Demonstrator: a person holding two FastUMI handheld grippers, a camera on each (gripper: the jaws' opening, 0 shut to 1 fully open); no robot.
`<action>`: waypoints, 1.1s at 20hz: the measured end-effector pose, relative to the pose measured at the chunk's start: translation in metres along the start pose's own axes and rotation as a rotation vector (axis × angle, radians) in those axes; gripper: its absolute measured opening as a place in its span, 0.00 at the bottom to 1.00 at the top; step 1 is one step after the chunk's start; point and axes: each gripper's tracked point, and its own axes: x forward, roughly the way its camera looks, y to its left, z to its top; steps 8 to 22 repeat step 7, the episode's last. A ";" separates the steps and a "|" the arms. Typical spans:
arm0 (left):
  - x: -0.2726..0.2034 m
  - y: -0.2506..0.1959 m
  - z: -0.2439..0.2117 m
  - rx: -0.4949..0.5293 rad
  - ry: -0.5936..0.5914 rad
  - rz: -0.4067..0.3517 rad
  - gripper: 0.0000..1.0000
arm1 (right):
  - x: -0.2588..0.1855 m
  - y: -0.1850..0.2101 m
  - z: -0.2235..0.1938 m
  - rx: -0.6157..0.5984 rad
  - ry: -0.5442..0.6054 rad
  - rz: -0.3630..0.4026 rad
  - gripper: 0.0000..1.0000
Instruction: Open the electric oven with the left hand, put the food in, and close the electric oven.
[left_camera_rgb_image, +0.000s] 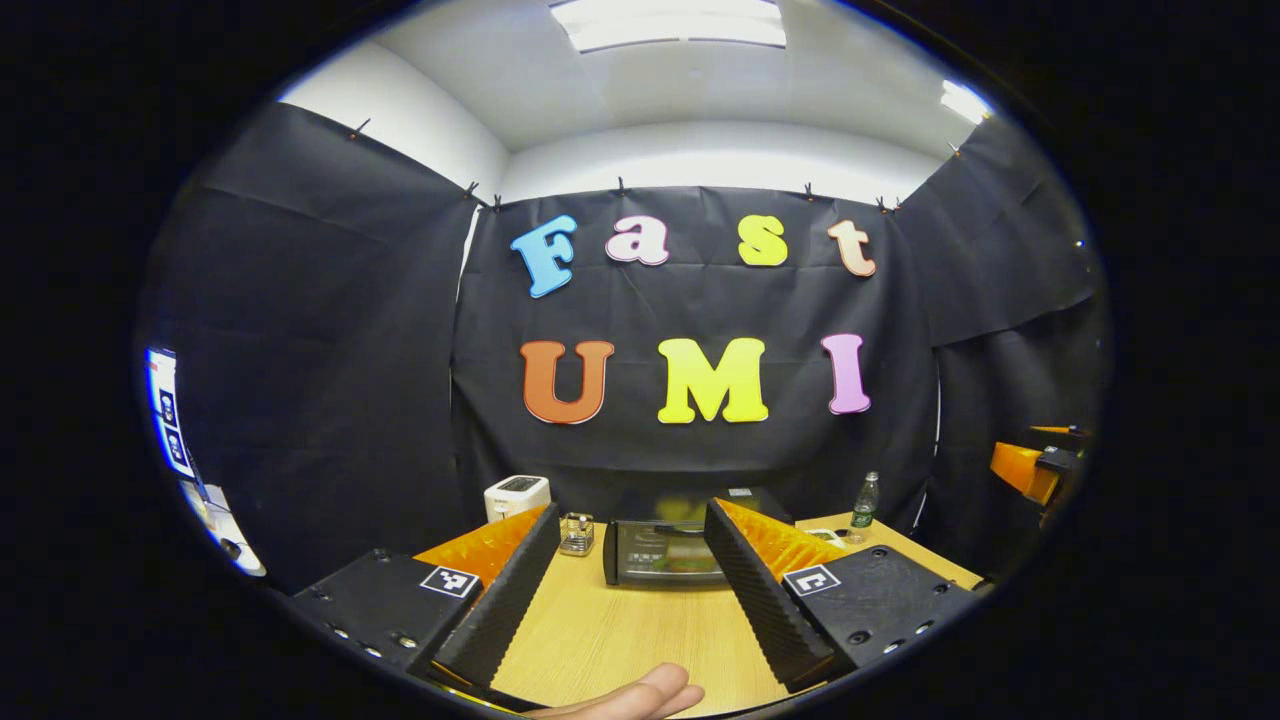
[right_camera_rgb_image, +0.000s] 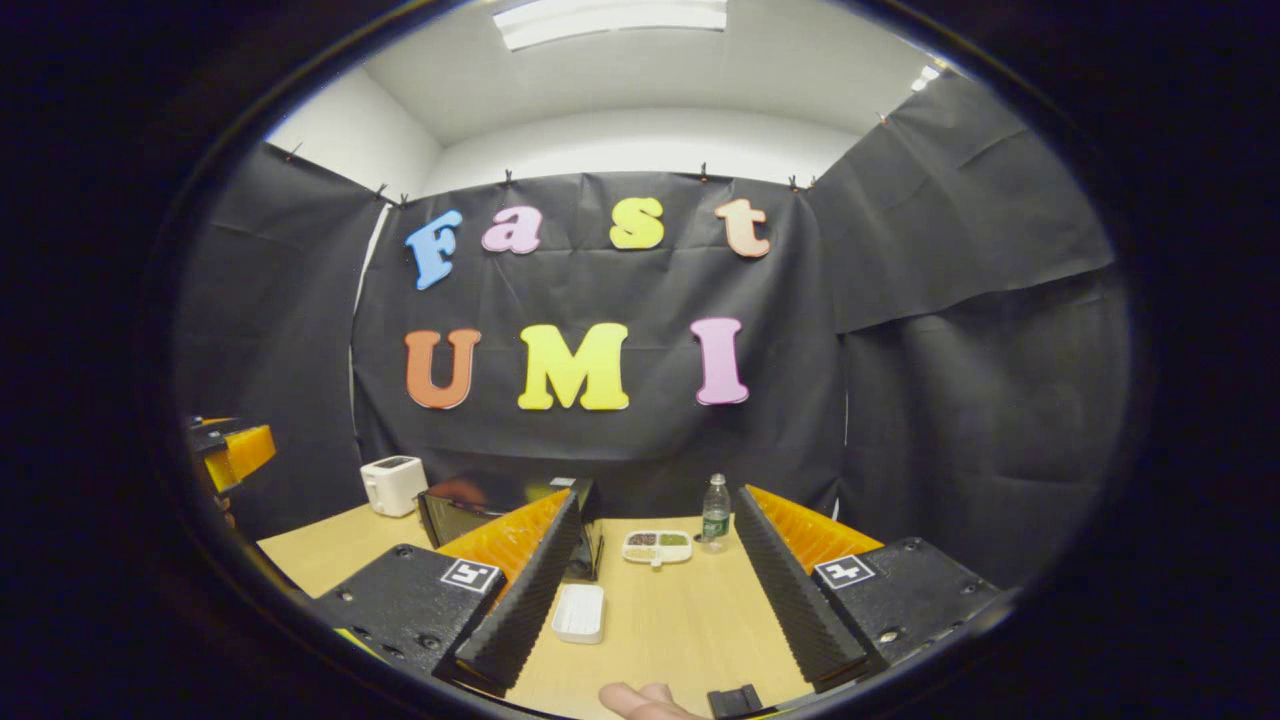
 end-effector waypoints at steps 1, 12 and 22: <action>-0.003 0.002 -0.007 0.009 0.013 0.008 0.95 | -0.002 0.001 -0.001 -0.008 0.002 -0.003 0.99; -0.008 -0.006 -0.026 0.012 0.056 -0.021 0.95 | -0.010 0.009 -0.006 -0.021 0.017 -0.001 0.99; -0.008 -0.006 -0.026 0.012 0.056 -0.021 0.95 | -0.010 0.009 -0.006 -0.021 0.017 -0.001 0.99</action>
